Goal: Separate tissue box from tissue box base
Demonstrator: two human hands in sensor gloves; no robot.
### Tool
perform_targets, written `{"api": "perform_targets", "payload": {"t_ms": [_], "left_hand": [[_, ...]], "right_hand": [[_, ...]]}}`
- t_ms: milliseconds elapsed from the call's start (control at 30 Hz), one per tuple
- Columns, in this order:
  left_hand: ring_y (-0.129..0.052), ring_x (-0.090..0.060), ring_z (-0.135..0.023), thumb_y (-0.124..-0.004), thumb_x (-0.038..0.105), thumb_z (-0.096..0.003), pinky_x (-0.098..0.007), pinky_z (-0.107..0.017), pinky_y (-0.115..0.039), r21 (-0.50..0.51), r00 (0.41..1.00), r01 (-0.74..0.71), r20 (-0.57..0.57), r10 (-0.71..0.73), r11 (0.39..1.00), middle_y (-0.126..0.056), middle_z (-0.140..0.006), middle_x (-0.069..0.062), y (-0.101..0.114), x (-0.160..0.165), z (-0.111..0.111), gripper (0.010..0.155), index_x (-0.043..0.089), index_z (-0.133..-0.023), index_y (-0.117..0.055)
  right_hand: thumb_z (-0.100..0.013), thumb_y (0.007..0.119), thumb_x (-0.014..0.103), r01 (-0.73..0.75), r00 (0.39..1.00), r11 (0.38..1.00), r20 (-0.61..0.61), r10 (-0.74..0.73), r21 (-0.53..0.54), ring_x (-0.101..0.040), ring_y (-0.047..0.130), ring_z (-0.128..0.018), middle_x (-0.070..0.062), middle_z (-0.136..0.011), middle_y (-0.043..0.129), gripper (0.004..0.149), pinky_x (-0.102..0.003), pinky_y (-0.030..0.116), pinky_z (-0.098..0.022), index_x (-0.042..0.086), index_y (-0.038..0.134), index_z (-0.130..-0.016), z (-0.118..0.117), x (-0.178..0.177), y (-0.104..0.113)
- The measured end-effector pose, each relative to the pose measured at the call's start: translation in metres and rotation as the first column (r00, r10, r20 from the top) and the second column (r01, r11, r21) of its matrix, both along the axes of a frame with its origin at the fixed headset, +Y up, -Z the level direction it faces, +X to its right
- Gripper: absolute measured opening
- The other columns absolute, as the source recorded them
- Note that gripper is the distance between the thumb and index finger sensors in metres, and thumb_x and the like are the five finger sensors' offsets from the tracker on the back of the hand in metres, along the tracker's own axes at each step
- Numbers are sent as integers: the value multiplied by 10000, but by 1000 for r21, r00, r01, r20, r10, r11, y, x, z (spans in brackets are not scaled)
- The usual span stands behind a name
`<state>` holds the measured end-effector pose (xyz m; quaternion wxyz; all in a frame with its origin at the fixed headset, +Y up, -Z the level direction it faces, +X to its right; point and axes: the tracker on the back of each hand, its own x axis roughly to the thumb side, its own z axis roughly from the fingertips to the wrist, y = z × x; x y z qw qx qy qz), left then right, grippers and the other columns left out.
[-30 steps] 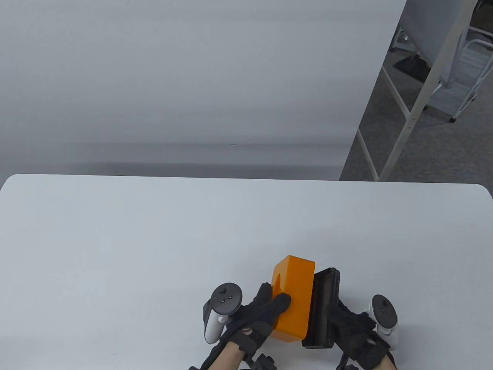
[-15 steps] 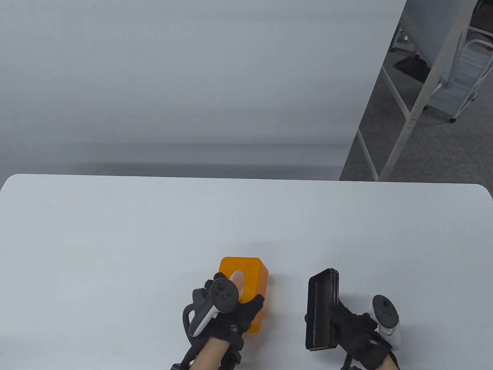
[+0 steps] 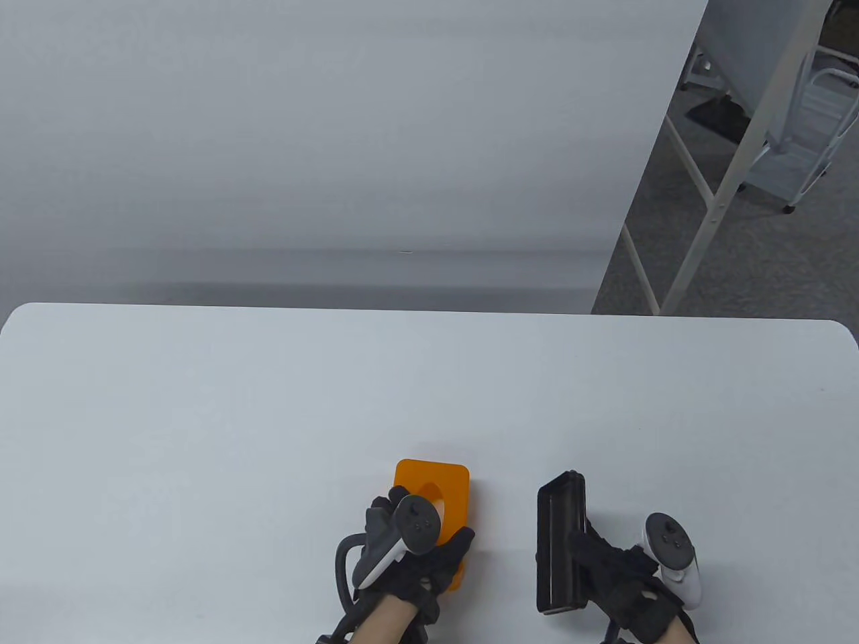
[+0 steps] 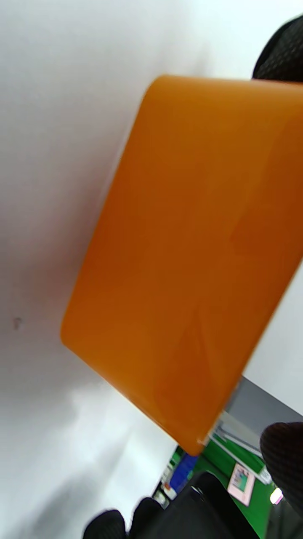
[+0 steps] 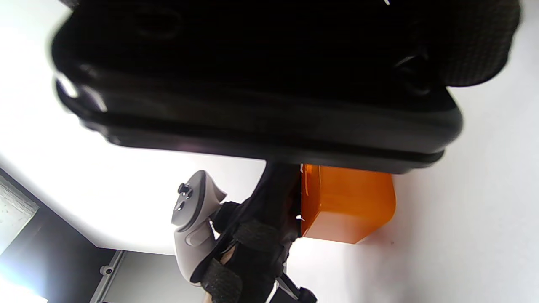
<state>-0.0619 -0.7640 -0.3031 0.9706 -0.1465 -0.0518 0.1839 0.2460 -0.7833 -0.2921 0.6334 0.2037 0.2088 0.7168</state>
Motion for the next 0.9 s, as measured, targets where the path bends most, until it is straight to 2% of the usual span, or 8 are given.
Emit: {"api": "perform_targets", "payload": {"t_ms": [167, 233, 267, 333, 400, 533, 700, 900], "left_hand": [[-312, -734, -929, -572, 748, -528, -784, -579, -505, 137, 989, -100, 125, 82, 986, -182, -1051, -450, 34, -7, 4, 1109, -141, -1067, -184], [-224, -719, -953, -576, 747, -519, -814, -597, -413, 160, 990, -52, 138, 30, 986, -143, -1071, -423, 46, -17, 6, 1100, -112, -1083, -182], [-208, -711, -959, -576, 749, -516, -821, -599, -392, 221, 987, -27, 159, -9, 975, -140, -1080, -410, 49, -24, 6, 1094, -100, -1091, -193], [-118, -656, -987, -584, 743, -509, -812, -632, -320, 252, 975, 7, 214, -62, 968, -80, -1108, -337, 49, -38, 4, 1063, -34, -1113, -182], [-143, -666, -981, -564, 758, -504, -815, -620, -341, 335, 973, 68, 185, -136, 940, -112, -1112, -341, 44, -60, 5, 1061, -34, -1120, -219], [-150, -678, -972, -544, 770, -508, -826, -600, -330, 286, 975, 65, 184, -122, 956, -110, -1108, -352, 27, -84, 11, 1066, -41, -1124, -227], [-164, -684, -971, -544, 765, -509, -828, -597, -322, 276, 984, 6, 167, -54, 961, -112, -1105, -359, 28, -91, 13, 1064, -45, -1122, -229], [-171, -683, -968, -543, 764, -511, -825, -595, -331, 259, 980, 9, 192, -61, 966, -124, -1104, -359, 23, -85, 13, 1061, -50, -1120, -241]], "right_hand": [[-604, 495, 712, -15, 1000, 1000, -6, 15, 10, -766, 561, -815, -569, -947, 163, 1048, -721, 713, -474, -151, 51, -1001, -2, 3, 3], [-611, 474, 703, -4, 1000, 1000, 7, 4, 3, -771, 545, -819, -568, -948, 158, 1032, -727, 705, -475, -150, 44, -1002, -3, 4, 1], [-612, 471, 697, 6, 1000, 1000, 14, -6, -4, -775, 542, -816, -568, -948, 161, 1024, -729, 703, -473, -150, 46, -1002, -4, 3, 0], [-617, 464, 683, -1, 1000, 1000, 10, 1, -12, -782, 530, -815, -567, -949, 161, 1008, -734, 695, -473, -149, 47, -1003, -4, 2, -1], [-620, 456, 670, -18, 999, 1000, 27, 18, -10, -786, 518, -815, -563, -952, 156, 994, -737, 691, -472, -150, 45, -1002, -4, 1, -1], [-622, 449, 653, -5, 998, 1000, 65, 6, -15, -780, 533, -812, -556, -959, 179, 971, -725, 705, -469, -151, 59, -1004, -9, 2, 0], [-631, 449, 579, -8, 993, 999, 118, 12, -35, -753, 561, -821, -532, -987, 277, 888, -711, 716, -466, -145, 114, -1020, -21, -1, -1], [-618, 522, 501, -102, 966, 993, 232, 113, -59, -606, 800, -765, -465, -975, 516, 797, -505, 901, -394, -123, 257, -1037, -29, -8, -2]]}}
